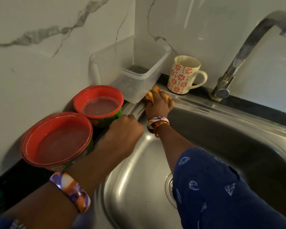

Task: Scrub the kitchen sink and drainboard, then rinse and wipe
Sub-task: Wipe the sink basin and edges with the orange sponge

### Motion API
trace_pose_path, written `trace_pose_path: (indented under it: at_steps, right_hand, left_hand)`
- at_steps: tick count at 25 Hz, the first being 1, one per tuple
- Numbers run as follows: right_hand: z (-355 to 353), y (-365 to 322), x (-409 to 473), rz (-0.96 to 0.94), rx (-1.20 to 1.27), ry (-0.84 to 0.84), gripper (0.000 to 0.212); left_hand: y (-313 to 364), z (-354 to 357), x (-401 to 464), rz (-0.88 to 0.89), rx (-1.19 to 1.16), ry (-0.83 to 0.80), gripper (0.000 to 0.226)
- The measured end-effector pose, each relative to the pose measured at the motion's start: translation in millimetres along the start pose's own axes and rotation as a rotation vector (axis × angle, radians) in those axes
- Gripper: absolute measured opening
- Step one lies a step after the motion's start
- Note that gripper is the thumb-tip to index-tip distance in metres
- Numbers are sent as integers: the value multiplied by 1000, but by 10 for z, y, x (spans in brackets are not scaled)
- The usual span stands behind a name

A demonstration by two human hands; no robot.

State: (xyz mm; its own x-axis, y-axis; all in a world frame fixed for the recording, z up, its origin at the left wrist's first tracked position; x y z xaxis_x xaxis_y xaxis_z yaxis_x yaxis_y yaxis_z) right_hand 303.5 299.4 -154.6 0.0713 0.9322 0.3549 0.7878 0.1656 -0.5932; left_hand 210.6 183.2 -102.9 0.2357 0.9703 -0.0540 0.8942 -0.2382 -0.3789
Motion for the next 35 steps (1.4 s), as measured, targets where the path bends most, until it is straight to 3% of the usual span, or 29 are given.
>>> trace_pose_path:
  at_steps: [8, 14, 20, 26, 35]
  right_hand:
    - [61, -143, -263, -130, 162, 48, 43]
    - [70, -280, -658, -153, 349, -97, 40]
    - [25, -648, -1340, -280, 396, -444, 49]
    - [83, -885, -1917, -342, 414, -772, 47]
    - [-466, -966, -2522, -367, 473, -962, 42]
  left_hand:
    - [-188, 72, -386, -170, -144, 11, 31]
    - [-298, 7, -627, -333, -145, -62, 31]
    - [-343, -55, -759, -396, -176, -144, 29]
    - [-511, 90, -1020, -421, -407, -199, 19]
    - [-324, 228, -1394, -488, -295, -221, 30]
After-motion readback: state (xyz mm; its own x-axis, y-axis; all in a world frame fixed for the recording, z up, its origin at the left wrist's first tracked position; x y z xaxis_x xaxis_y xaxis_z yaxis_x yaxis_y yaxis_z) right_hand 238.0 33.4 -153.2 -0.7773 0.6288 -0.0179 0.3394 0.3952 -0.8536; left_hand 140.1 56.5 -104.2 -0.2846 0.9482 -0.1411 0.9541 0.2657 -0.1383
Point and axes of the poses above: each hand's wrist, its own x-axis towards the middle knuckle, its own z-axis out of the palm, y = z × x, the point moved 6 cm from there along x, towards the middle knuckle, and after that the axes turned 10 degrees about -z, right-handed, at the moved point
